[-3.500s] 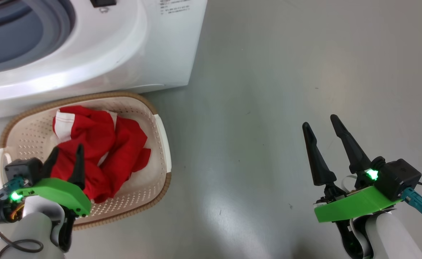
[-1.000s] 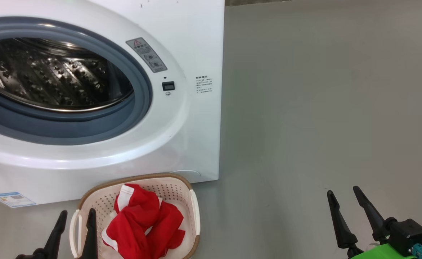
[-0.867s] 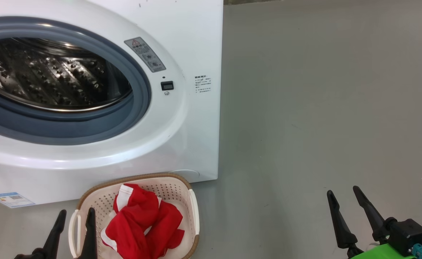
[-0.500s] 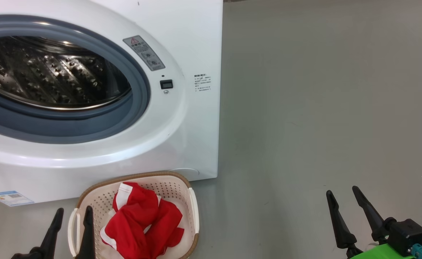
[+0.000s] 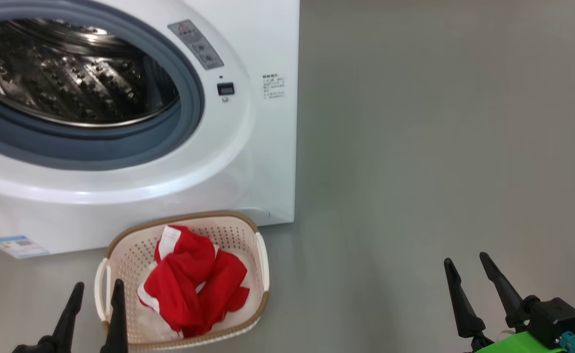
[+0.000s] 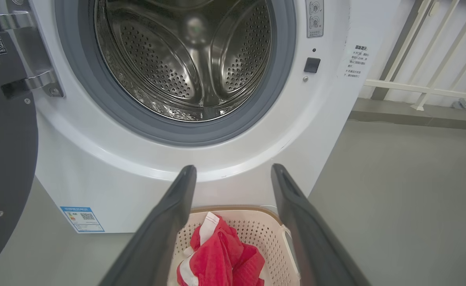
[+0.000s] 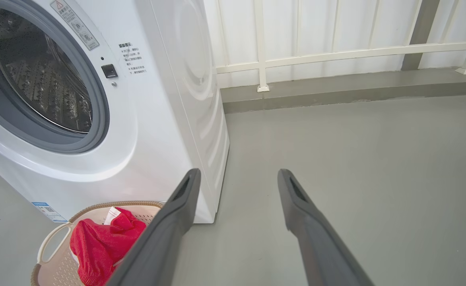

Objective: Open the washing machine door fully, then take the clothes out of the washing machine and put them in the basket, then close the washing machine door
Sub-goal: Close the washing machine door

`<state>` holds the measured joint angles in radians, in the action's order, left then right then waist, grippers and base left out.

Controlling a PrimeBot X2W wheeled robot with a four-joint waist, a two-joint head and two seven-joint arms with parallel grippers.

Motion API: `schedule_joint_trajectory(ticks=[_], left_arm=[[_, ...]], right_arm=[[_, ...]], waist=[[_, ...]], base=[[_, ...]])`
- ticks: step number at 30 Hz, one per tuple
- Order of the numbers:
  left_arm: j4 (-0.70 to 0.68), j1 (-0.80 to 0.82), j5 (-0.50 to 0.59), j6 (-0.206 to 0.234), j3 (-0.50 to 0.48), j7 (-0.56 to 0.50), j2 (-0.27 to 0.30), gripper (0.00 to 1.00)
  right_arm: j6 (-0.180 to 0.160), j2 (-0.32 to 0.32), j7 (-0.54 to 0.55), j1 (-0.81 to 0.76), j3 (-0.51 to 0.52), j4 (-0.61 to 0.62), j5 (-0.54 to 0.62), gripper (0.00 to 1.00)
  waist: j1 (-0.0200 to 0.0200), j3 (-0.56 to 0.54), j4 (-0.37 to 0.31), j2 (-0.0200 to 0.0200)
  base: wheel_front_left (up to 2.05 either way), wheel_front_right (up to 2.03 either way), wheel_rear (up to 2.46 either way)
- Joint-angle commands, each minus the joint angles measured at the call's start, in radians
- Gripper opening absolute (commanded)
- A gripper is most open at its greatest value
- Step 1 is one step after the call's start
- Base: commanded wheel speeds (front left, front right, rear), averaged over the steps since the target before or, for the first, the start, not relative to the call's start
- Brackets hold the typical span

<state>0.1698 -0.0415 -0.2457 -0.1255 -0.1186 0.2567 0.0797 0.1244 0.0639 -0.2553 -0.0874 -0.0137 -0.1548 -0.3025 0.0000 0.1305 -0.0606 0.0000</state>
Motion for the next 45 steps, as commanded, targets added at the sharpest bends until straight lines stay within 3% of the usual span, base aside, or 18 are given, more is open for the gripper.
schedule_joint_trajectory(ticks=[1, 24, 32, 45], left_arm=[[-0.030, 0.031, 0.007, -0.005, -0.035, 0.005, 0.010, 1.00], [-0.030, 0.050, -0.018, -0.005, -0.019, 0.005, 0.010, 1.00], [-0.015, 0.039, -0.029, -0.005, -0.026, 0.005, -0.014, 1.00], [0.034, 0.002, -0.096, -0.005, -0.007, 0.005, -0.029, 1.00]], right_arm=[[0.006, 0.011, -0.006, 0.023, -0.019, 0.028, 0.000, 1.00], [0.006, 0.009, -0.006, 0.030, -0.022, 0.024, 0.004, 1.00], [0.006, 0.033, -0.006, 0.033, -0.053, 0.005, 0.001, 1.00], [0.006, 0.084, -0.006, 0.040, -0.123, -0.035, -0.020, 1.00]], waist=[[0.0000, 0.002, 0.000, 0.0000], [0.0000, 0.015, 0.034, 0.0000], [0.0000, -0.005, 0.144, 0.0000], [0.0000, -0.049, 0.404, 0.0000]], base=[[-1.35, 1.35, 0.00], [-0.34, 0.34, 0.00], [0.00, 0.00, 0.00], [0.00, 0.00, 0.00]])
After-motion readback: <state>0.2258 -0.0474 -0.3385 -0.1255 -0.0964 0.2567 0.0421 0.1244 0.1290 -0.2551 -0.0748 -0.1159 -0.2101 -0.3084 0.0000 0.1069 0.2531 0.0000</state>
